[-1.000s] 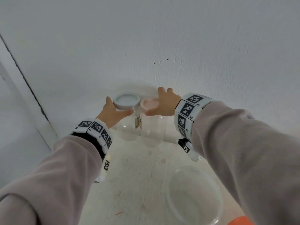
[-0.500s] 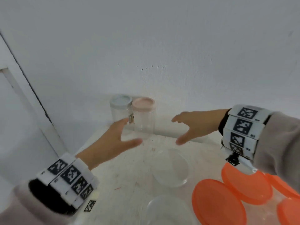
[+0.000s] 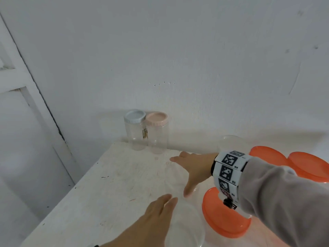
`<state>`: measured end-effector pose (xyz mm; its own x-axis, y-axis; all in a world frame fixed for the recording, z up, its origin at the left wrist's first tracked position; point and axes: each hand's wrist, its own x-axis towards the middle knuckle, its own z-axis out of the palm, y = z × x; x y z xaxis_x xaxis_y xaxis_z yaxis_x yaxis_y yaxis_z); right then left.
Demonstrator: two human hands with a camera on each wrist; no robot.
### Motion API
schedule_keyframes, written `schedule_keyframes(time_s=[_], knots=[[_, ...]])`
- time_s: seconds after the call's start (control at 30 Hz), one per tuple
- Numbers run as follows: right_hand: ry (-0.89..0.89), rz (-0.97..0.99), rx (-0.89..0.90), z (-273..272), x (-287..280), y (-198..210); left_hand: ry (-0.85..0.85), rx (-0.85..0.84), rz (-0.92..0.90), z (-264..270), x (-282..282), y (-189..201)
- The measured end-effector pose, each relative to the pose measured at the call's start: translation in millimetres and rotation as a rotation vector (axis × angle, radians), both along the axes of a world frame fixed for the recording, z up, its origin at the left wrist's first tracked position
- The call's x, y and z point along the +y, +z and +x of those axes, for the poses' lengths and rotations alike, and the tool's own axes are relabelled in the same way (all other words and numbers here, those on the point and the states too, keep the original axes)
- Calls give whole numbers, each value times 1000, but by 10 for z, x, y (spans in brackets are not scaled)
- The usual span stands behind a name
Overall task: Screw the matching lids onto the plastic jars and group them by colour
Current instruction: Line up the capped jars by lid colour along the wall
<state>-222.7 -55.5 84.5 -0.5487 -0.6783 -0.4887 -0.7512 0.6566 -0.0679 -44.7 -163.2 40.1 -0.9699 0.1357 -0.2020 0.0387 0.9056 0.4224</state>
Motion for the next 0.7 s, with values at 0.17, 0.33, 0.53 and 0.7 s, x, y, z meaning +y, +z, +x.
schedule_keyframes(time_s=[0.17,0.33,0.53,0.7], knots=[[-57,-50,67,-96,49,1,63,96,-8,-104,-17,-69],[-213,-165,150,-362,122,83,175,94,147,-466,-277,46],[-392,-242,253,-693,145,92,373,252,113,-1254,-455,48],[-513,-264,251,-911,96,27,454,303,130,-1806,-475,-47]])
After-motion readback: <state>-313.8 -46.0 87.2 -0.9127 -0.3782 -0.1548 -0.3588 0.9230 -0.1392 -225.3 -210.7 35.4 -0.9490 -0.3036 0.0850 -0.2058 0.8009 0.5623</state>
